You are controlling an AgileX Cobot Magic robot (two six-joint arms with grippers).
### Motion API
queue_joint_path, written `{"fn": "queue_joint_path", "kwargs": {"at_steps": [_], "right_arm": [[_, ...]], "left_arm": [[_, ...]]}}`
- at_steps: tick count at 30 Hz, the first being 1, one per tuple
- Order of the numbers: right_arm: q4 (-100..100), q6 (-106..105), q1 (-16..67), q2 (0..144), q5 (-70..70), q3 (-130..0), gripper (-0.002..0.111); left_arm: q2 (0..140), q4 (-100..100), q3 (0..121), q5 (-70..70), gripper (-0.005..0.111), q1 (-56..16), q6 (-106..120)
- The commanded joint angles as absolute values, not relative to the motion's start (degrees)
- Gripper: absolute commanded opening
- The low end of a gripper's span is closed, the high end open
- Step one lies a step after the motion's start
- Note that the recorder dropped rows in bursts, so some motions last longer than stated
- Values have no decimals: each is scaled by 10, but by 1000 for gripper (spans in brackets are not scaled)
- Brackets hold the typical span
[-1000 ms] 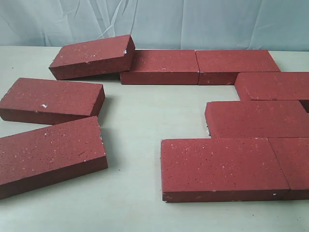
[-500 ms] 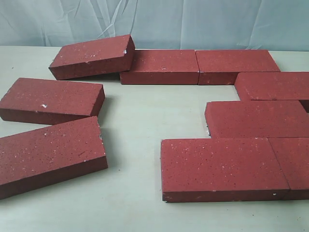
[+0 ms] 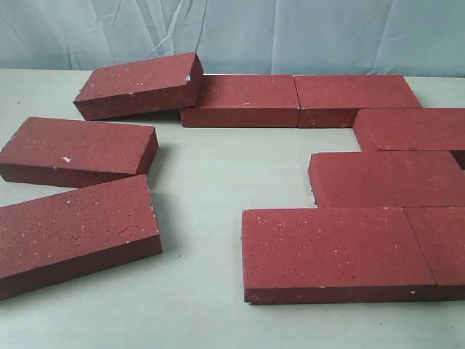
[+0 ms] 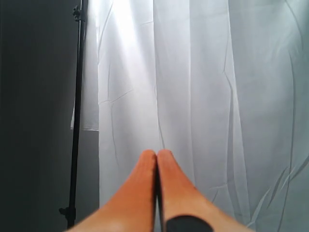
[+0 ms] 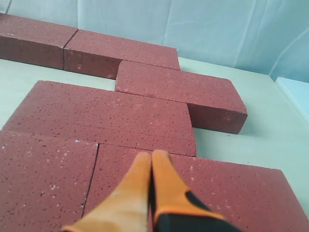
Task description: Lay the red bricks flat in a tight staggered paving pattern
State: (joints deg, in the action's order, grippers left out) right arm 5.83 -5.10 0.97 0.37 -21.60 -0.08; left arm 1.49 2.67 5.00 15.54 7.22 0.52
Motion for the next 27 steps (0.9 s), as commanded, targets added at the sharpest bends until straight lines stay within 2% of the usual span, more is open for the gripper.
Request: {"fn": "queue_joint_path", "kwargs": {"at_steps": [1,7,13,20,27], "right_arm": [[59,-54,7,0,-208,0,-1],[58,-54,7,0,-209,0,-1],[58,-54,7,0,-209,0,-1],[58,-54,7,0,-209,0,-1],[59,-54,7,0,-208,0,-1]], "left_arm": [[19,22,53,170,0,68,6],[22,22,55,164,0,68,6],[76,22,103,54,0,68,6],[276,56,245,-203,0,68,0],[411,56,310,-356,0,68,25]]}}
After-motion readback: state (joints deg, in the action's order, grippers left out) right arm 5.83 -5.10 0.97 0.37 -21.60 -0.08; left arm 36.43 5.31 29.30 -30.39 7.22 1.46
